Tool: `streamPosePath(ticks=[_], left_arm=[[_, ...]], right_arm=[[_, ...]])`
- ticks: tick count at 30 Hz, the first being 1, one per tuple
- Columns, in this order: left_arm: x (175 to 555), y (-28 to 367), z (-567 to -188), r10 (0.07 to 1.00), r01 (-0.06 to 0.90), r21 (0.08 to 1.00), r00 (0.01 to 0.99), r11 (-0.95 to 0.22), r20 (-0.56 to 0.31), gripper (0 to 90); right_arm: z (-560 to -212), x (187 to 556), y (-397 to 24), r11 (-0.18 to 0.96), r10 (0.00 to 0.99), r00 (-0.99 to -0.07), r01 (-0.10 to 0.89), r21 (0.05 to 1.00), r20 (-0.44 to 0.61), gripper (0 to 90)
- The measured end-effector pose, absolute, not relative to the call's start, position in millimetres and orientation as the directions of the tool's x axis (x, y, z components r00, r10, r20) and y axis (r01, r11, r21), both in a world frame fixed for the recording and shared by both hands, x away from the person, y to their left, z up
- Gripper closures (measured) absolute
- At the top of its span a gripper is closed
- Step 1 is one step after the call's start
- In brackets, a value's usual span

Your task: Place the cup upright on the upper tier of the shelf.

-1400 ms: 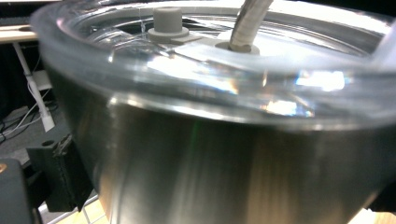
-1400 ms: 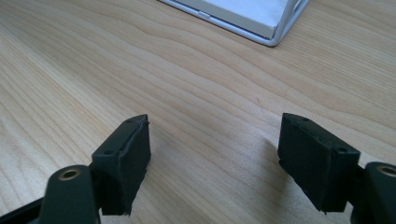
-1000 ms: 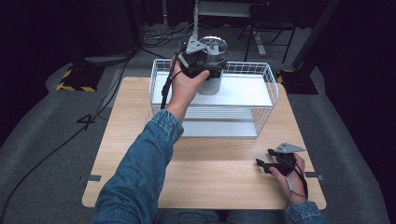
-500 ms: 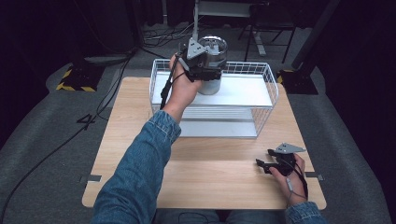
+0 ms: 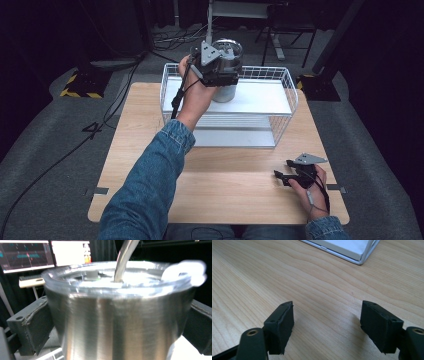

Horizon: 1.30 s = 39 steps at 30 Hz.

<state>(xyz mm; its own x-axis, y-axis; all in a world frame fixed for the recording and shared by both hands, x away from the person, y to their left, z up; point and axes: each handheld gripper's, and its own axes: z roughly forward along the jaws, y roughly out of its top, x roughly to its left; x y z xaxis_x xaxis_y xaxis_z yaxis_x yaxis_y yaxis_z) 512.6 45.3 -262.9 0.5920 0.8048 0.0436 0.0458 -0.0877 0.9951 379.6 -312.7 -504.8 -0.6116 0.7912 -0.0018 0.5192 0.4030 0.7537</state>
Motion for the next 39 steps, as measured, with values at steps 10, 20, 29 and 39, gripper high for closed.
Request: streamPosePath(ticks=[10,20,29,39], left_arm=[[498.5,57.7,-254.1,0.796,0.056,0.996,0.605,-0.07,0.022,0.0],[466.9,77.2,-242.5,0.79,0.039,0.993,0.61,-0.111,0.064,0.0],[443.1,99.7,-240.9,0.77,0.046,0.993,0.635,-0.111,0.056,0.0],[418.0,128.2,-244.5,0.759,0.055,0.992,0.648,-0.117,0.054,0.0]], right_arm=[[-504.7,379.6,-312.8,0.403,0.791,-0.612,0.519,0.754,-0.002,27.6],[-504.7,379.5,-312.7,0.405,0.791,-0.612,0.519,0.753,-0.003,27.7],[-504.7,379.5,-312.7,0.405,0.791,-0.612,0.52,0.753,-0.002,27.7],[-504.7,379.5,-312.7,0.404,0.791,-0.612,0.52,0.752,-0.002,27.6]])
